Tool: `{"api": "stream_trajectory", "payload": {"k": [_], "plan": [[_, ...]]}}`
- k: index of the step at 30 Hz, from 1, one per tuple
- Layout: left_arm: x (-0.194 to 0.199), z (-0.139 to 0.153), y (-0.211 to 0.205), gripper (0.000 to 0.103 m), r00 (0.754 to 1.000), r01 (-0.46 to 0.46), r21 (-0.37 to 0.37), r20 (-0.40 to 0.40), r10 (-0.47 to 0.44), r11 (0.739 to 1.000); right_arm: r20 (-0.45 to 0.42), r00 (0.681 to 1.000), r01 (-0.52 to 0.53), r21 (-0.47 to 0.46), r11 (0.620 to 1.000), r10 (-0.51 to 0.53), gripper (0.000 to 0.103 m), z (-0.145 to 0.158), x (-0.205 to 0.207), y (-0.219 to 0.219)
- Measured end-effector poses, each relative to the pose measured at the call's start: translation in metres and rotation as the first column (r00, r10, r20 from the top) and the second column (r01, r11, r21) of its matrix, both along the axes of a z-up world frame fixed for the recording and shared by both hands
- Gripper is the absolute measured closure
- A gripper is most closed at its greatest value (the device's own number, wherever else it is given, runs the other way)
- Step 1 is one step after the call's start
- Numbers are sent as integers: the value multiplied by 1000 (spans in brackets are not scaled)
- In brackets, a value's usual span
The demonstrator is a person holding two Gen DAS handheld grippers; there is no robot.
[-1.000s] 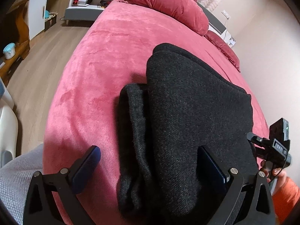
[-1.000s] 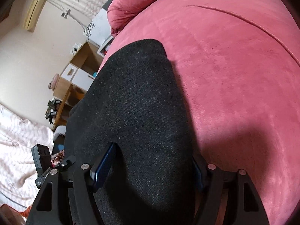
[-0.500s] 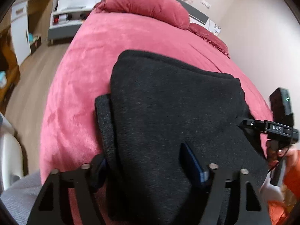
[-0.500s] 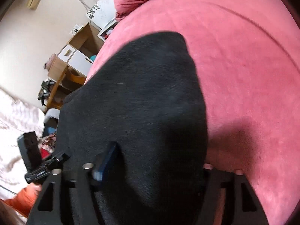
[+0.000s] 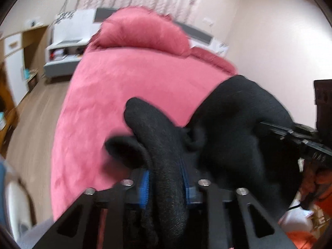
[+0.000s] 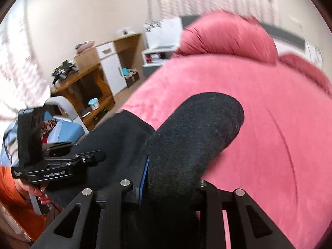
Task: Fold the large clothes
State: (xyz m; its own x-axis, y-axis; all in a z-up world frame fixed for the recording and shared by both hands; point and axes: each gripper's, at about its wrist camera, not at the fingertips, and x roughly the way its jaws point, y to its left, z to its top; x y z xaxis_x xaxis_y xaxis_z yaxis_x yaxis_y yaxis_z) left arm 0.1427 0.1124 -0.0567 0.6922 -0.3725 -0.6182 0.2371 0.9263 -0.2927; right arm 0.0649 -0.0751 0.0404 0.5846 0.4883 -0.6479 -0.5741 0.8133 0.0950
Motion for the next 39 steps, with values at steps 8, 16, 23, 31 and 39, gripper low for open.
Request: {"api": "stream_trajectory", "payload": {"k": [8, 16, 23, 31, 39], "plan": [[90, 34, -23, 79, 994, -7, 42, 110, 2, 999, 234, 971, 40, -11, 999, -37, 79, 43, 44, 3], [163, -47, -9, 37, 988, -131, 200, -48, 144, 971, -112, 863, 479, -127, 869, -492, 55, -65, 172, -98], [109, -73, 36, 17, 951, -309, -99, -61, 304, 946, -200, 745, 662, 104, 743, -636, 39, -113, 134, -165], [53, -61, 23, 13, 955, -294, -53, -38, 293, 954, -186, 633, 770, 53, 636, -751, 35, -107, 100, -150], [0, -77, 0, 14, 965, -209, 92, -140, 220, 974, -156, 628, 777, 88, 623, -762, 35, -84, 34, -130]]}}
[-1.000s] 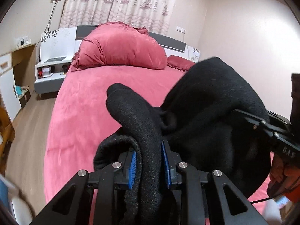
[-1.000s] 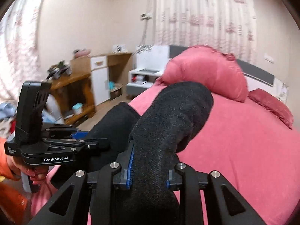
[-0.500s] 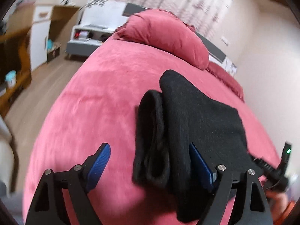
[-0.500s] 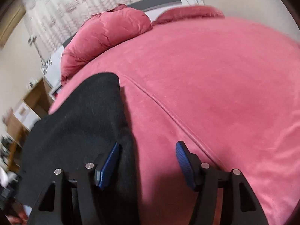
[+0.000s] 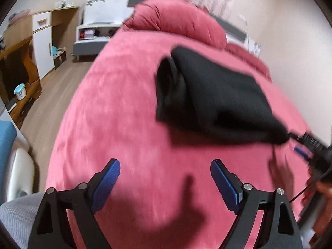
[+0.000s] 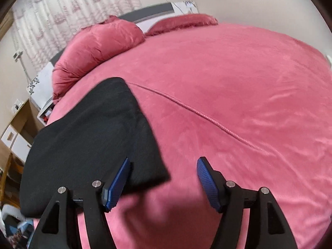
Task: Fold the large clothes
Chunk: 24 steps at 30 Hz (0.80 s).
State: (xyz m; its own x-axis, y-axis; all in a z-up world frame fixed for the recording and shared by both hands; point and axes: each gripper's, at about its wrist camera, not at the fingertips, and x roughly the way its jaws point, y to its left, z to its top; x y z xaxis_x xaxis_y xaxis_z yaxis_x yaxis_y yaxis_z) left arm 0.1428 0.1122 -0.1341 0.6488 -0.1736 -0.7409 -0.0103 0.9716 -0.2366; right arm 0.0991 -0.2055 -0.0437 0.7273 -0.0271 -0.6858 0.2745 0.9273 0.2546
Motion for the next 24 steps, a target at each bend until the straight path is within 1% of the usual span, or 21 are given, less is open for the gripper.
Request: {"api": "stream_trajectory", "payload": {"k": [1, 2, 4, 5, 7, 8, 10, 12, 14, 15, 16, 18, 20, 24], "plan": [[-4, -2, -5, 14, 1000, 16, 22, -13, -15, 1000, -2, 999, -37, -23, 999, 37, 35, 1, -9, 12], [-8, -4, -10, 14, 1000, 23, 60, -21, -22, 998, -10, 997, -70, -39, 997, 70, 35, 0, -16, 22], [-15, -5, -17, 14, 999, 28, 104, -23, -26, 994, -42, 987, -159, -66, 985, 157, 35, -8, -28, 49], [-19, -5, -20, 14, 1000, 24, 125, -22, -21, 992, -58, 978, -203, -68, 977, 199, 35, -13, -34, 63], [-24, -7, -23, 13, 1000, 13, 145, -27, -9, 989, -65, 970, -237, -52, 970, 234, 35, -19, -42, 78], [-29, -7, -24, 13, 1000, 8, 149, -28, -3, 989, -64, 968, -246, -47, 968, 243, 35, -20, -47, 85], [-35, -4, -24, 13, 1000, 2, 151, -23, 2, 988, -56, 964, -265, -71, 962, 261, 35, -19, -54, 99], [-41, 0, -23, 13, 1000, -3, 151, -5, 4, 989, -39, 957, -291, -140, 946, 289, 35, -16, -61, 112], [-47, 6, -22, 10, 999, -23, 151, 35, 18, 988, -5, 953, -298, -210, 931, 304, 34, -9, -73, 120], [-50, 8, -21, 7, 998, -35, 150, 53, 27, 988, 7, 952, -296, -220, 930, 304, 34, -8, -75, 121], [-51, 10, -20, 6, 997, -45, 146, 71, 35, 988, 11, 952, -296, -217, 930, 305, 32, -9, -79, 121], [-54, 13, -19, 6, 995, -56, 130, 93, 44, 990, -9, 951, -305, -194, 932, 310, 31, -15, -82, 119], [-55, 14, -19, 5, 994, -60, 121, 95, 48, 991, -31, 949, -315, -179, 932, 314, 31, -21, -86, 118], [-56, 15, -24, 3, 994, -60, 135, 95, 47, 989, -30, 947, -319, -180, 931, 319, 31, -21, -87, 118]]}}
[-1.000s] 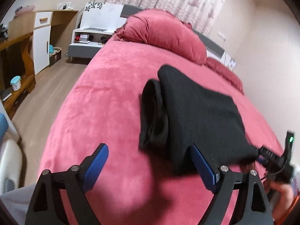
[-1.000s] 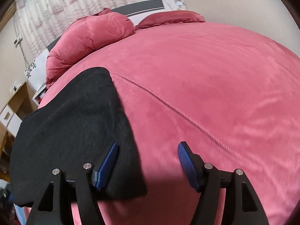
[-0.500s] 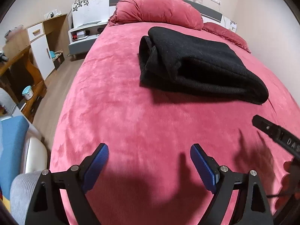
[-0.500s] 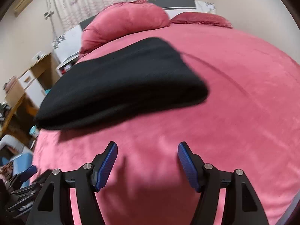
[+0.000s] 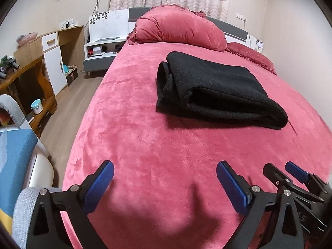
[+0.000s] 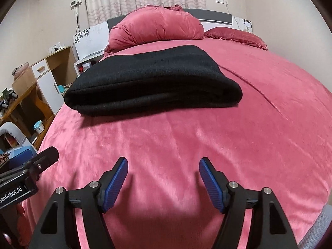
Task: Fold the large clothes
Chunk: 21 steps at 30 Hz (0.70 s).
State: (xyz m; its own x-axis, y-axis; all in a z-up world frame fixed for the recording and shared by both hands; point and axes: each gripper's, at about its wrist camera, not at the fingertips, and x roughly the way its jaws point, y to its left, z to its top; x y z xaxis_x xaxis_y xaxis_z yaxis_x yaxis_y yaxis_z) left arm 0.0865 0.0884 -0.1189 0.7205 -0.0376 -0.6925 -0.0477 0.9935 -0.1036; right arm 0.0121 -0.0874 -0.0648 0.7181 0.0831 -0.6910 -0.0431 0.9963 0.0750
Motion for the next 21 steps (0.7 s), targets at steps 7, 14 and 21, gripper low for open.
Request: {"api": "stream_trajectory", "payload": {"k": [7, 14, 21], "plan": [[-3, 4, -7, 0, 1000, 19, 26, 21, -19, 999, 25, 1000, 4, -11, 1000, -4, 31, 3, -7, 4], [-3, 3, -16, 0, 1000, 20, 82, 22, -21, 996, 30, 999, 21, 1, 1000, -21, 31, 4, -7, -1], [-3, 1, -19, 0, 1000, 5, 109, 18, -7, 994, 27, 1000, 14, 2, 1000, -14, 31, 3, -7, -2]]}}
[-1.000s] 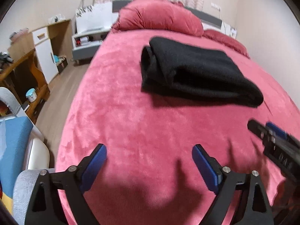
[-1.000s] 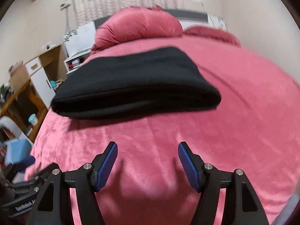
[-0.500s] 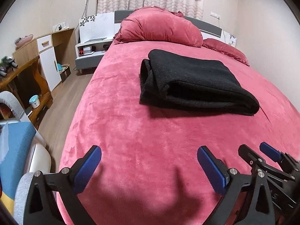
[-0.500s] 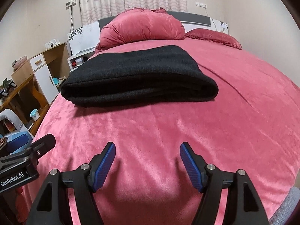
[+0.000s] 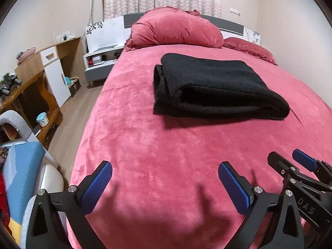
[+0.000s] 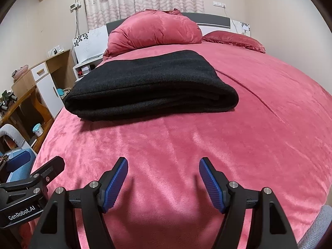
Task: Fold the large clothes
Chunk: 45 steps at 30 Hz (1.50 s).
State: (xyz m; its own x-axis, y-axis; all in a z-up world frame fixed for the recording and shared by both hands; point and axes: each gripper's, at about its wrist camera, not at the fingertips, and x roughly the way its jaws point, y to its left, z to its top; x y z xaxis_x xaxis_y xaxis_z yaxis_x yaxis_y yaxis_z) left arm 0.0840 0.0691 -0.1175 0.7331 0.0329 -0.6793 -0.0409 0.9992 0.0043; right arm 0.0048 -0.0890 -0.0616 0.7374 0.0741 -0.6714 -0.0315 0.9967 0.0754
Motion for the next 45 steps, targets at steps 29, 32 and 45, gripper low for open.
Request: {"api": "stream_trajectory", "payload": {"k": [29, 32, 45], "plan": [[4, -6, 5, 0, 999, -22, -25, -31, 21, 999, -9, 1000, -11, -1, 1000, 11, 31, -2, 1, 0], [5, -7, 7, 0, 999, -27, -40, -44, 25, 999, -10, 1000, -12, 1, 1000, 12, 31, -3, 2, 0], [6, -11, 11, 2, 998, -56, -17, -43, 55, 998, -26, 1000, -13, 0, 1000, 13, 31, -6, 3, 1]]}}
